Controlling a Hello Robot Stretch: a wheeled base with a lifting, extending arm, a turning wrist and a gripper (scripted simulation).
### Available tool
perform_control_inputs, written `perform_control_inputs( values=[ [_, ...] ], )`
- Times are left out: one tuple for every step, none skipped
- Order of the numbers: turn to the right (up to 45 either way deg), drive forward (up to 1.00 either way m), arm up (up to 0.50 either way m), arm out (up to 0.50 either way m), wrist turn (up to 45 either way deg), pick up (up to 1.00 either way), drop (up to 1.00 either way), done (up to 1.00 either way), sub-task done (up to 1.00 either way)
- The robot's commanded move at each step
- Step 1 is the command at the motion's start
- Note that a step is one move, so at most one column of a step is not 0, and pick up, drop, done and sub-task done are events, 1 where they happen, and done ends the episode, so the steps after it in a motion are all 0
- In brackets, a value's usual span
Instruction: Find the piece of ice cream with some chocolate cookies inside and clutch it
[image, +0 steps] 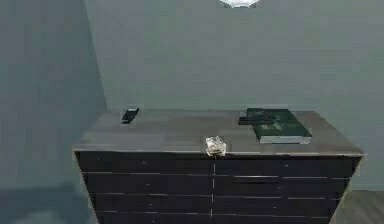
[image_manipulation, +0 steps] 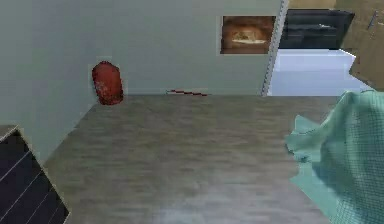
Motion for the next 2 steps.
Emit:
perform_control_inputs(
  values=[
    [-45.0,0.00,0.00,0.00,0.0,0.00,0.00,0.00,0.00],
    [-33.0,0.00,0.00,0.00,0.0,0.00,0.00,0.00,0.00]
  ],
)
